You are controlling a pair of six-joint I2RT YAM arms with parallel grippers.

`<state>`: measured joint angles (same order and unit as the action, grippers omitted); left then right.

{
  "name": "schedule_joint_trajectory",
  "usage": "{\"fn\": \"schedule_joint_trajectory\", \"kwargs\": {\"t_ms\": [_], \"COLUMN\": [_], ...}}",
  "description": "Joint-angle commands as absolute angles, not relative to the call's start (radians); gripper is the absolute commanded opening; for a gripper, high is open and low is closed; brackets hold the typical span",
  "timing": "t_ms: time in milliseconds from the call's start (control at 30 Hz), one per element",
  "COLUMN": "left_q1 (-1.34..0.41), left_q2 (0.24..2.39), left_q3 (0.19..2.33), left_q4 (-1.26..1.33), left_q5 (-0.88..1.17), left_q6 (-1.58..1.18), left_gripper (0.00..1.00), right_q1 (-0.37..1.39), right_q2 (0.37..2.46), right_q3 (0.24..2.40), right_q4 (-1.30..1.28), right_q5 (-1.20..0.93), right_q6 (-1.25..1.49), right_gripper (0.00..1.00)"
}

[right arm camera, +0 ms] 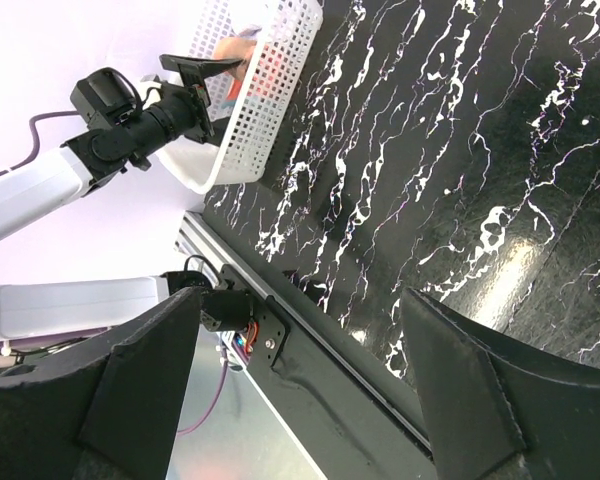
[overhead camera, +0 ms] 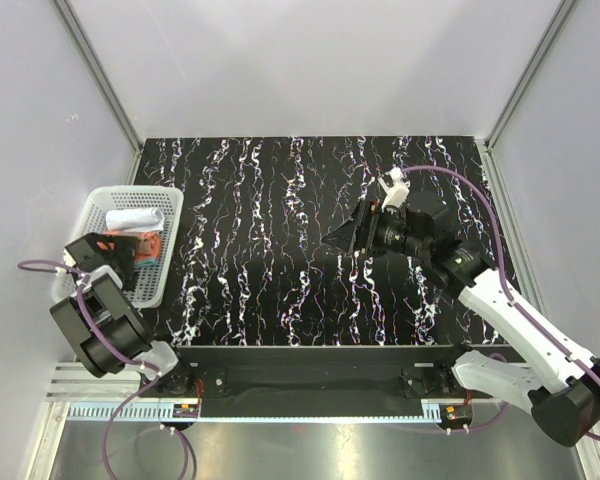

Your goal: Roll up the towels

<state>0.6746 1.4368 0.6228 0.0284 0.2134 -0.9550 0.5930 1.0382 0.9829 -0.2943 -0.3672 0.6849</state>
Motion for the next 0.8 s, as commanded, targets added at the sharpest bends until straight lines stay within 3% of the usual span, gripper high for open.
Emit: {"fn": "schedule_joint_trajectory", "kwargs": {"t_ms": [0,767], "left_q1": [0.696,0.7], "left_q2": [1.391,1.01], "left_q3": [0.681,0.716], "left_q4": [-0.087,-0.334], "left_q5": [0.222,0.382], "left_q6": [-0.899,-0.718], "left_gripper": [0.99,0.99], "right_q1": [0.594,0.595], "right_q2": [1.003,0.976], "right_q3": [0.988,0.966], "right_q4": [-0.31,-0.327], "right_q5": [-0.365,-0.351], "right_q6": [0.672,0.646], "right_gripper": [0.88,0.89]}}
